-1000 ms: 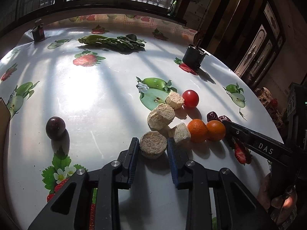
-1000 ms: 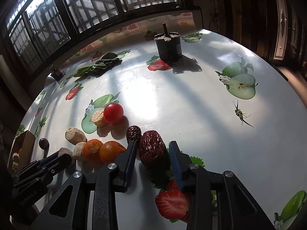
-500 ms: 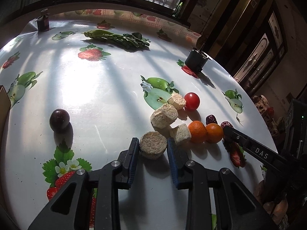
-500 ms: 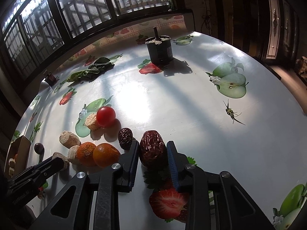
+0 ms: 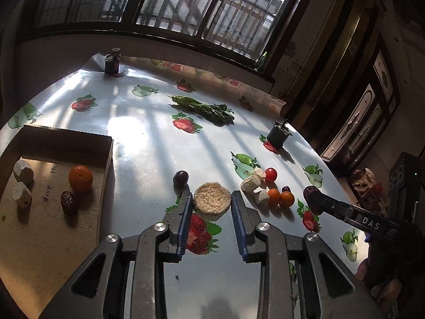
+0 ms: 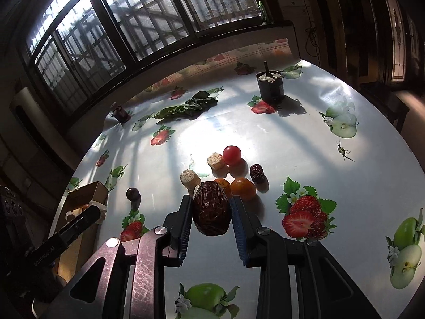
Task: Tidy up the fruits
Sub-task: 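Carry the rice cake with the left tool into the box while the right tool places the date there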
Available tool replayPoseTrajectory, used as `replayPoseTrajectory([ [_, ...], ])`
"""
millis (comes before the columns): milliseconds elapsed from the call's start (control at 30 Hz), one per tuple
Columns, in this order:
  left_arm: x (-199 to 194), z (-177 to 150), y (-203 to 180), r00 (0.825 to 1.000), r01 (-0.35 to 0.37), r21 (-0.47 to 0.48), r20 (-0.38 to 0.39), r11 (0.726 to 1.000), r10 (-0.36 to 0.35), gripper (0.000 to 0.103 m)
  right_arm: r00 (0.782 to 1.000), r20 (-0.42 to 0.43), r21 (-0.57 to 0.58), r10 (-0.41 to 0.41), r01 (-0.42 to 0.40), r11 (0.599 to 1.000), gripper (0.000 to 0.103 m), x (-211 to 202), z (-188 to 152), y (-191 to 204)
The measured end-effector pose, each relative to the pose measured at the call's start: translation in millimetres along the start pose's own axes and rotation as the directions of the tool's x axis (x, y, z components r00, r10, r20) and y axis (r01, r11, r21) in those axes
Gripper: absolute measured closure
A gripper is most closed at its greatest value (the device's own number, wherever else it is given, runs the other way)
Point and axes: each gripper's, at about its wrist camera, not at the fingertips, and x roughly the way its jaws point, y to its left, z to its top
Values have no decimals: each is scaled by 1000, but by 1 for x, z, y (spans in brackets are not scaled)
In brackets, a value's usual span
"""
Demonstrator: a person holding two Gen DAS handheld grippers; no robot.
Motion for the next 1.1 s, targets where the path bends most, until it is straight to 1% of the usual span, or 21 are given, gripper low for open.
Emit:
replayPoseTrajectory([
  [100, -28, 2, 34, 996, -84, -33, 22, 996, 84, 74, 997, -30, -66, 68, -69, 995, 71, 11, -3, 47],
  [167, -41, 2, 60, 988, -150, -57, 19, 987, 152, 74, 993, -52, -120, 107, -112, 986, 71, 18, -9, 80],
  [233, -51, 2, 90, 973, -230, -84, 6, 970, 231, 74, 986, -83, -167, 144, -157, 973, 71, 27, -17, 113],
  [300, -55, 1, 121, 955, -295, -113, -33, 949, 293, 74, 977, -118, -208, 175, -197, 958, 71, 39, -25, 143],
  [367, -55, 1, 148, 937, -347, -140, -79, 927, 339, 74, 969, -153, -248, 194, -228, 942, 71, 53, -34, 173],
  [433, -53, 1, 170, 921, -387, -154, -123, 909, 371, 74, 957, -198, -281, 212, -263, 923, 71, 70, -44, 200],
  [500, -49, 2, 186, 909, -409, -162, -158, 898, 385, 74, 946, -243, -318, 214, -286, 904, 71, 86, -56, 223],
  [633, -37, 4, 203, 890, -438, -165, -219, 884, 400, 74, 934, -313, -392, 170, -290, 873, 71, 118, -79, 256],
  [733, -25, 3, 209, 882, -439, -167, -266, 883, 389, 74, 925, -355, -415, 138, -288, 863, 71, 138, -89, 265],
  [800, -23, 4, 209, 881, -438, -167, -276, 884, 384, 74, 921, -370, -423, 123, -285, 860, 71, 145, -94, 266],
  [900, -20, 4, 207, 872, -452, -153, -286, 879, 398, 74, 924, -365, -439, 112, -276, 855, 71, 149, -96, 267],
  [1000, -19, 4, 205, 872, -450, -155, -290, 880, 395, 73, 925, -366, -449, 106, -275, 850, 71, 150, -98, 270],
  [1033, -21, 4, 206, 875, -447, -162, -286, 880, 391, 72, 923, -369, -450, 104, -276, 849, 71, 150, -99, 270],
  [1067, -23, 4, 205, 878, -443, -171, -280, 880, 388, 67, 923, -370, -452, 105, -277, 848, 70, 149, -99, 271],
  [1100, -27, 4, 205, 882, -440, -181, -273, 879, 385, 65, 924, -368, -453, 105, -277, 847, 69, 149, -99, 271],
])
